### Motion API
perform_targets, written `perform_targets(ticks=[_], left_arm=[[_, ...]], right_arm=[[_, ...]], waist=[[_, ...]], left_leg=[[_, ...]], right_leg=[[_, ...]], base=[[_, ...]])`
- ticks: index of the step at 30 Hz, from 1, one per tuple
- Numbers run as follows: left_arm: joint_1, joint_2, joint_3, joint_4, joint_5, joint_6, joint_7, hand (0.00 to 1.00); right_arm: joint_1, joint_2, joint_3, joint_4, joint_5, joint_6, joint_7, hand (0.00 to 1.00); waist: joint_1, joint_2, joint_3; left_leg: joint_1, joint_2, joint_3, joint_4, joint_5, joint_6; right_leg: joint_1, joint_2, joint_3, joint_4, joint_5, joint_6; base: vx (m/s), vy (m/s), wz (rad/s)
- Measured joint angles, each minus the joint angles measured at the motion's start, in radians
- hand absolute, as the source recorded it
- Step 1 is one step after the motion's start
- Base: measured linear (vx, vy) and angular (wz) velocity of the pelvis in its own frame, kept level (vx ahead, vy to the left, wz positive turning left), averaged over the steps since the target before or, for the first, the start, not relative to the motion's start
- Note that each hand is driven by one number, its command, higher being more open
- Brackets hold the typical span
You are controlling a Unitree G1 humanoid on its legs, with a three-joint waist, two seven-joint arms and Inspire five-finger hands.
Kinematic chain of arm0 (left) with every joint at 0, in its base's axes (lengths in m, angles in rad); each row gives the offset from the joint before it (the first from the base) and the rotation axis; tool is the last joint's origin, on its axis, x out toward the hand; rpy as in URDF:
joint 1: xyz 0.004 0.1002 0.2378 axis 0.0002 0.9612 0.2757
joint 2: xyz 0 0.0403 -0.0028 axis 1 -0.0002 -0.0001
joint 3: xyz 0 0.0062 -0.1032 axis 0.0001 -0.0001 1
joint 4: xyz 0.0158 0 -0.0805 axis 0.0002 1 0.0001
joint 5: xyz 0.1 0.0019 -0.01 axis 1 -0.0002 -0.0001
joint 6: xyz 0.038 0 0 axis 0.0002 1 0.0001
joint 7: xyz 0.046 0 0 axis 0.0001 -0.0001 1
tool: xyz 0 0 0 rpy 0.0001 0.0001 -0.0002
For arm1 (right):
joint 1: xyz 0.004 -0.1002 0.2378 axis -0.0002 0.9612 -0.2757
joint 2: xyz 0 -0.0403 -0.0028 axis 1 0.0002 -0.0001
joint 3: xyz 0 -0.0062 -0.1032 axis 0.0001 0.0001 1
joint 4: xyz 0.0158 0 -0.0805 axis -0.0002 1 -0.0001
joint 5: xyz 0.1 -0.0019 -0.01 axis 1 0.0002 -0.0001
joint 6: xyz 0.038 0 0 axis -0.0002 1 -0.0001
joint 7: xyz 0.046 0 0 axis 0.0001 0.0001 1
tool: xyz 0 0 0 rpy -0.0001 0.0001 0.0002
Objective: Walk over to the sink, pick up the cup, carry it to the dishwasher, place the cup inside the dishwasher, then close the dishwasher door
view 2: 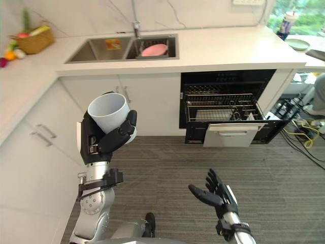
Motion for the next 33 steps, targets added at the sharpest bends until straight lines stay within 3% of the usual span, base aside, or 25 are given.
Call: perform_targets(ticks=[1, 2, 3, 4, 6, 7, 8, 9, 10, 11, 12, 13, 14, 17, 19, 21, 23, 24, 26, 27, 28, 29, 30, 31, 33], left_arm=[[0.006, 0.013, -0.005, 0.001, 0.004, -0.002, -0.003, 0.0], [0.014, 0.013, -0.005, -0.002, 0.003, -0.006, -0.002, 0.0], [0.025, 0.03, 0.007, -0.001, 0.001, -0.015, 0.008, 0.0], [0.029, 0.028, 0.022, -0.001, 0.001, -0.013, 0.017, 0.0], [0.03, 0.025, 0.029, -0.008, 0.003, -0.014, 0.027, 0.0], [0.031, 0.024, 0.035, -0.009, 0.003, -0.013, 0.04, 0.0], [0.031, 0.025, 0.039, -0.009, 0.003, -0.013, 0.046, 0.0], [0.031, 0.026, 0.053, -0.013, 0.003, -0.014, 0.051, 0.0], [0.032, 0.027, 0.061, -0.013, 0.003, -0.014, 0.052, 0.0], [0.037, 0.03, 0.078, -0.014, 0.003, -0.014, 0.056, 0.0], [0.056, 0.041, 0.094, -0.019, 0.004, -0.015, 0.066, 0.0], [0.066, 0.046, 0.1, -0.02, 0.004, -0.015, 0.071, 0.0], [0.085, 0.019, 0.101, -0.003, 0.005, -0.012, 0.086, 0.0], [0.081, -0.012, 0.094, -0.016, 0.015, -0.016, 0.097, 0.0], [0.079, -0.017, 0.082, -0.011, 0.021, -0.015, 0.112, 0.0], [0.077, -0.031, 0.072, -0.011, 0.024, -0.018, 0.111, 0.0], [0.075, -0.043, 0.055, -0.011, 0.033, -0.029, 0.111, 0.0], [0.075, -0.045, 0.05, -0.011, 0.052, -0.037, 0.111, 0.0], [0.072, -0.045, 0.044, -0.012, 0.057, -0.054, 0.123, 0.0], [0.064, -0.045, 0.04, -0.013, 0.065, -0.061, 0.146, 0.0], [0.055, -0.046, 0.038, -0.013, 0.074, -0.062, 0.177, 0.0], [0.054, -0.047, 0.038, -0.014, 0.078, -0.064, 0.19, 0.0], [0.039, -0.043, 0.038, -0.012, 0.09, -0.064, 0.223, 0.0], [0.003, -0.038, 0.039, -0.014, 0.098, -0.066, 0.259, 0.0], [-0.047, -0.028, 0.039, -0.012, 0.099, -0.065, 0.292, 0.0]], right_arm=[[0.008, 0.021, 0.0, -0.053, -0.009, 0.0, -0.006, 1.0], [0.012, 0.021, 0.001, -0.08, -0.01, -0.001, -0.011, 1.0], [0.002, 0.038, 0.009, -0.094, -0.011, 0.0, -0.014, 1.0], [-0.008, 0.031, 0.004, -0.125, -0.014, -0.001, -0.016, 1.0], [0.0, 0.029, -0.008, -0.195, -0.016, -0.001, -0.024, 1.0], [0.009, 0.028, -0.013, -0.242, -0.015, 0.001, -0.02, 1.0], [0.017, 0.028, -0.014, -0.27, -0.013, 0.001, -0.018, 1.0], [0.03, 0.028, -0.014, -0.326, -0.004, 0.001, -0.006, 1.0], [0.034, 0.028, -0.014, -0.35, -0.003, 0.001, 0.0, 1.0], [0.036, 0.026, -0.02, -0.398, -0.002, -0.001, 0.009, 1.0], [0.033, 0.027, -0.02, -0.437, -0.002, -0.002, 0.011, 1.0], [0.034, 0.027, -0.019, -0.452, -0.002, -0.002, 0.011, 1.0], [0.015, -0.005, -0.031, -0.45, 0.014, -0.001, 0.004, 1.0], [-0.012, -0.031, -0.061, -0.453, 0.021, 0.028, -0.018, 1.0], [-0.008, -0.035, -0.068, -0.466, 0.027, 0.07, -0.031, 1.0], [0.009, -0.044, -0.087, -0.482, 0.036, 0.086, -0.034, 1.0], [0.02, -0.036, -0.109, -0.494, 0.045, 0.089, -0.033, 1.0], [0.024, -0.035, -0.12, -0.512, 0.057, 0.088, -0.03, 1.0], [0.024, -0.04, -0.126, -0.541, 0.066, 0.087, -0.024, 1.0], [0.024, -0.039, -0.124, -0.555, 0.073, 0.087, -0.011, 1.0], [0.026, -0.039, -0.119, -0.569, 0.075, 0.087, -0.006, 1.0], [0.028, -0.04, -0.114, -0.577, 0.075, 0.087, -0.002, 1.0], [0.028, -0.024, -0.092, -0.581, 0.076, 0.087, 0.003, 1.0], [0.027, -0.025, -0.066, -0.602, 0.076, 0.087, 0.005, 1.0], [0.011, -0.025, -0.036, -0.63, 0.075, 0.088, 0.009, 1.0]], waist=[[0.002, -0.015, -0.007], [0.003, -0.008, -0.009], [0.006, -0.055, -0.021], [0.002, -0.058, -0.023], [-0.006, -0.053, -0.019], [-0.013, -0.041, -0.011], [-0.016, -0.033, -0.006], [-0.027, -0.017, 0.003], [-0.034, -0.019, 0.001], [-0.039, -0.028, -0.004], [-0.035, -0.06, -0.02], [-0.036, -0.076, -0.03], [-0.036, -0.037, -0.043], [-0.032, 0.001, -0.03], [-0.036, 0.025, -0.011], [-0.034, 0.056, 0.006], [-0.034, 0.062, 0.003], [-0.033, 0.055, 0.007], [-0.032, 0.055, 0.007], [-0.032, 0.055, 0.007], [-0.026, 0.056, 0.006], [-0.025, 0.063, 0.001], [-0.028, 0.055, -0.008], [-0.034, 0.035, -0.011], [-0.027, 0.01, -0.019]], left_leg=[[0.024, -0.006, 0.032, -0.008, -0.013, -0.022], [0.068, -0.005, 0.048, -0.078, -0.028, -0.008], [0.132, -0.027, 0.062, -0.127, -0.036, 0.007], [0.18, -0.035, 0.063, -0.158, -0.052, 0.01], [0.253, -0.023, 0.056, -0.211, -0.061, 0.001], [0.302, 0.01, 0.059, -0.236, -0.07, -0.017], [0.323, 0.034, 0.06, -0.245, -0.076, -0.028], [0.355, 0.08, 0.063, -0.254, -0.087, -0.049], [0.367, 0.098, 0.066, -0.259, -0.092, -0.057], [0.4, 0.114, 0.081, -0.271, -0.112, -0.093], [0.435, 0.104, 0.098, -0.276, -0.135, -0.126], [0.45, 0.092, 0.099, -0.277, -0.148, -0.138], [0.475, 0.136, 0.098, -0.264, -0.173, -0.147], [0.45, 0.19, 0.102, -0.174, -0.201, -0.165], [0.332, 0.256, 0.081, 0.177, -0.183, -0.168], [0.231, 0.308, 0.049, 0.445, -0.09, -0.147], [0.169, 0.282, 0.038, 0.459, -0.182, -0.155], [0.152, 0.233, 0.036, 0.346, -0.235, -0.15], [0.14, 0.159, 0.01, 0.114, -0.249, -0.144], [0.134, 0.118, -0.046, -0.034, -0.223, -0.143], [0.138, 0.093, -0.099, -0.127, -0.12, -0.148], [0.154, 0.088, -0.102, -0.157, -0.055, -0.153], [0.182, 0.07, -0.07, -0.183, -0.026, -0.128], [0.177, 0.061, -0.045, -0.171, -0.037, -0.109], [0.174, 0.044, -0.005, -0.171, -0.044, -0.101]], right_leg=[[-0.01, 0.004, -0.077, 0.102, -0.016, 0.029], [-0.035, 0.012, -0.13, 0.199, -0.03, 0.088], [-0.122, -0.039, -0.202, 0.438, -0.046, 0.176], [-0.213, -0.104, -0.285, 0.618, -0.051, 0.162], [-0.319, -0.208, -0.379, 0.741, -0.09, 0.095], [-0.373, -0.239, -0.409, 0.71, -0.113, 0.066], [-0.393, -0.245, -0.424, 0.668, -0.117, 0.06], [-0.427, -0.245, -0.458, 0.532, -0.116, 0.057], [-0.436, -0.245, -0.476, 0.443, -0.107, 0.062], [-0.441, -0.243, -0.499, 0.241, -0.032, 0.061], [-0.443, -0.247, -0.498, 0.088, 0.171, 0.031], [-0.447, -0.251, -0.493, 0.061, 0.262, 0.02], [-0.418, -0.213, -0.494, 0.056, 0.219, 0.026], [-0.396, -0.151, -0.479, 0.008, 0.198, 0.006], [-0.347, -0.127, -0.46, 0.01, 0.152, -0.011], [-0.3, -0.108, -0.439, 0.007, 0.125, -0.02], [-0.273, -0.122, -0.408, -0.006, 0.112, -0.018], [-0.255, -0.143, -0.379, -0.022, 0.111, -0.014], [-0.24, -0.177, -0.329, -0.033, 0.109, 0.015], [-0.226, -0.196, -0.293, -0.043, 0.11, 0.04], [-0.215, -0.211, -0.245, -0.054, 0.104, 0.062], [-0.212, -0.211, -0.222, -0.058, 0.101, 0.073], [-0.208, -0.226, -0.189, -0.066, 0.099, 0.094], [-0.211, -0.244, -0.166, -0.088, 0.104, 0.105], [-0.217, -0.263, -0.147, -0.13, 0.128, 0.14]], base=[[0.37, 0.078, -0.21], [0.28, 0.041, -0.14], [0.28, 0.006, -0.21], [0.3, -0.014, -0.18], [0.32, -0.022, -0.08], [0.31, -0.046, -0.12], [0.3, -0.084, -0.18], [0.25, -0.087, -0.1], [0.34, -0.131, -0.14], [0.38, -0.146, -0.31], [0.4, -0.168, -0.36], [0.52, -0.258, -0.47], [0.49, -0.27, -0.34], [0.3, -0.159, -0.35], [0.23, -0.096, -0.35], [0.28, 0.022, -0.32], [0.27, 0.072, -0.43], [0.26, 0.135, -0.59], [0.26, 0.212, -0.71], [0.23, 0.271, -0.91], [0.25, 0.286, -0.96], [0.27, 0.289, -0.94], [0.26, 0.278, -0.69], [0.24, 0.26, -0.62], [0.17, 0.186, -0.49]])
